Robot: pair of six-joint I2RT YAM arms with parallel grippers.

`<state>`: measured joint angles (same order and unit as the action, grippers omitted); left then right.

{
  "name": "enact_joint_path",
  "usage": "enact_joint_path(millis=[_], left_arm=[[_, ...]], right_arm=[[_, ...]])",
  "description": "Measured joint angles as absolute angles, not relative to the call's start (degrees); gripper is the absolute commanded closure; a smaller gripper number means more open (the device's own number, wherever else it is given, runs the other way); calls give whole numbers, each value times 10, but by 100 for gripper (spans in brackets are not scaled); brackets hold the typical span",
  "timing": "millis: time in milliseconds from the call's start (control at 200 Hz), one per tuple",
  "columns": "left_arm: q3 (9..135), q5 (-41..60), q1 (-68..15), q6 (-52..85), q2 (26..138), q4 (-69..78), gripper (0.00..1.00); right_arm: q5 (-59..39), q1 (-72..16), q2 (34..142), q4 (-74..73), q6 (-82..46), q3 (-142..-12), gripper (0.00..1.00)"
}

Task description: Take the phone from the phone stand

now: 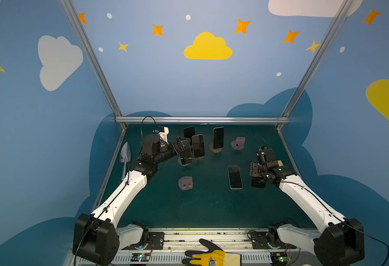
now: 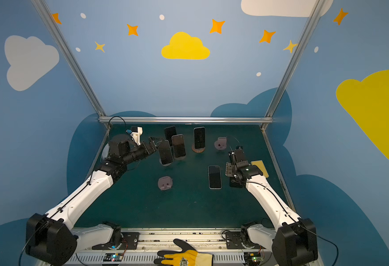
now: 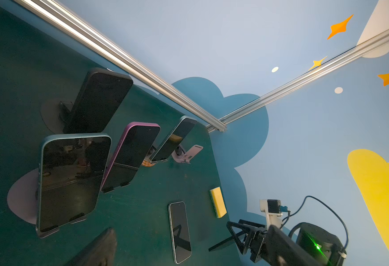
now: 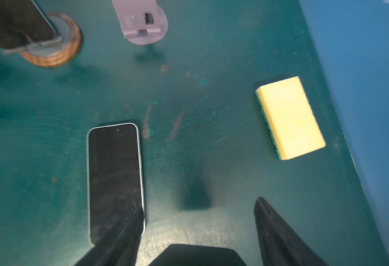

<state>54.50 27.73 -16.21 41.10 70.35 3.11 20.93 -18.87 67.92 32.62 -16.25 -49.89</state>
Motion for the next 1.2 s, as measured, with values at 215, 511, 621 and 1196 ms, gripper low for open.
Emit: enact_joint_path(millis=[215, 511, 621, 1196], left_arm=[[545, 277, -162, 411, 703, 31, 0], [545, 277, -163, 411, 703, 31, 0], [545, 277, -163, 409, 703, 31, 0], [545, 277, -163, 407, 703, 31, 0]], right_arm=[[168, -166, 735, 323, -140, -499, 40], [115, -125, 791, 328, -125, -526, 40], [108, -117, 837, 354, -119, -572, 40], [82, -111, 1016, 480, -135, -719, 40]])
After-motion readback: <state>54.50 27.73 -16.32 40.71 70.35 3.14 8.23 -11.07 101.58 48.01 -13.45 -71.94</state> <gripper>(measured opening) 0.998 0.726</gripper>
